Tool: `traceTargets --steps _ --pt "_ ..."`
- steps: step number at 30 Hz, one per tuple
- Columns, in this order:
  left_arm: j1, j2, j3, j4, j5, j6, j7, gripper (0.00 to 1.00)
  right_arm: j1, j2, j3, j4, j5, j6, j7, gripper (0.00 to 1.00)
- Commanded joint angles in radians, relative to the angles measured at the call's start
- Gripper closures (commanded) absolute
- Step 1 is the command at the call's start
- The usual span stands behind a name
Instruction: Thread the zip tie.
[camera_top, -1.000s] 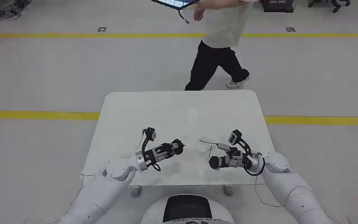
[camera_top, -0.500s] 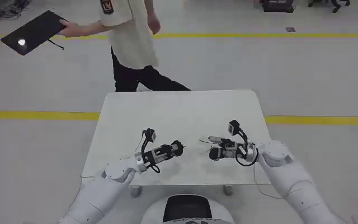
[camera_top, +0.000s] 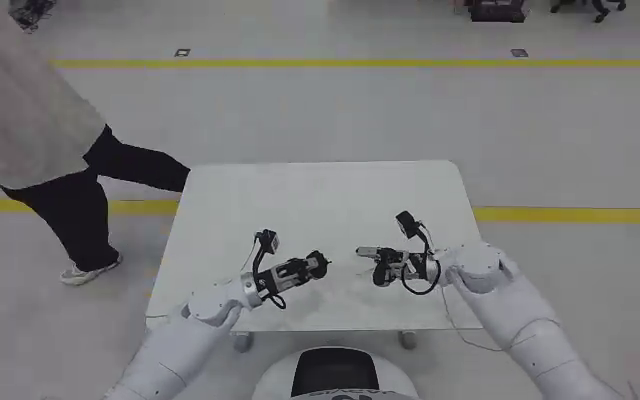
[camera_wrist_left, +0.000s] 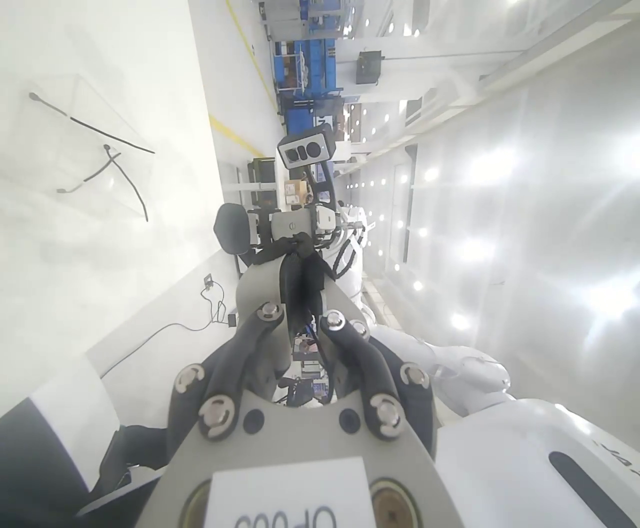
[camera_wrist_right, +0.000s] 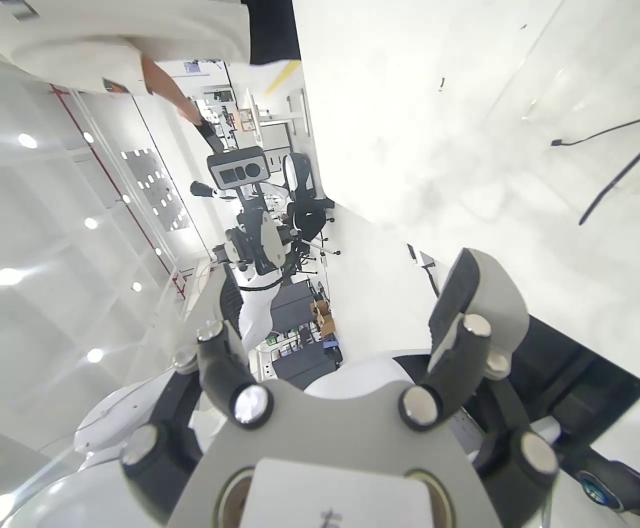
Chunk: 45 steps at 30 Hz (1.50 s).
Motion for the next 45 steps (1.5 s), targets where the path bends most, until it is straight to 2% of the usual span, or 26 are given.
traceTargets --steps 1,4,6,11,18,20,28,32,35,45 --pt "0.000 0.000 0.000 0.000 0.000 0.000 0.000 1.00 -0.002 0.000 -0.017 -0.028 -0.068 0.040 -0.048 0.00" --pt "0.000 0.000 0.000 0.000 0.000 0.000 0.000 1.00 0.014 0.000 -0.042 -0.084 -0.172 0.177 -0.113 0.00" --pt "0.000 0.000 0.000 0.000 0.000 0.000 0.000 1.00 0.025 -0.001 -0.061 -0.084 -0.229 0.179 -0.141 0.00" --pt "0.000 0.000 0.000 0.000 0.000 0.000 0.000 1.00 0.082 -0.017 -0.112 -0.019 -0.318 0.179 -0.152 0.00" --pt "0.000 0.000 0.000 0.000 0.000 0.000 0.000 1.00 0.157 -0.068 -0.179 0.083 -0.392 0.179 -0.172 0.00" --pt "0.000 0.000 0.000 0.000 0.000 0.000 0.000 1.00 0.163 -0.078 -0.186 0.085 -0.423 0.179 -0.173 0.00" --pt "0.000 0.000 0.000 0.000 0.000 0.000 0.000 1.00 0.163 -0.078 -0.186 0.085 -0.423 0.179 -0.173 0.00" --pt "0.000 0.000 0.000 0.000 0.000 0.000 0.000 1.00 0.169 -0.084 -0.215 0.079 -0.486 0.179 -0.193 0.00" --pt "0.000 0.000 0.000 0.000 0.000 0.000 0.000 1.00 0.188 -0.097 -0.233 0.099 -0.520 0.179 -0.195 0.00" --pt "0.000 0.000 0.000 0.000 0.000 0.000 0.000 1.00 0.250 -0.165 -0.272 0.235 -0.577 0.179 -0.183 0.00"
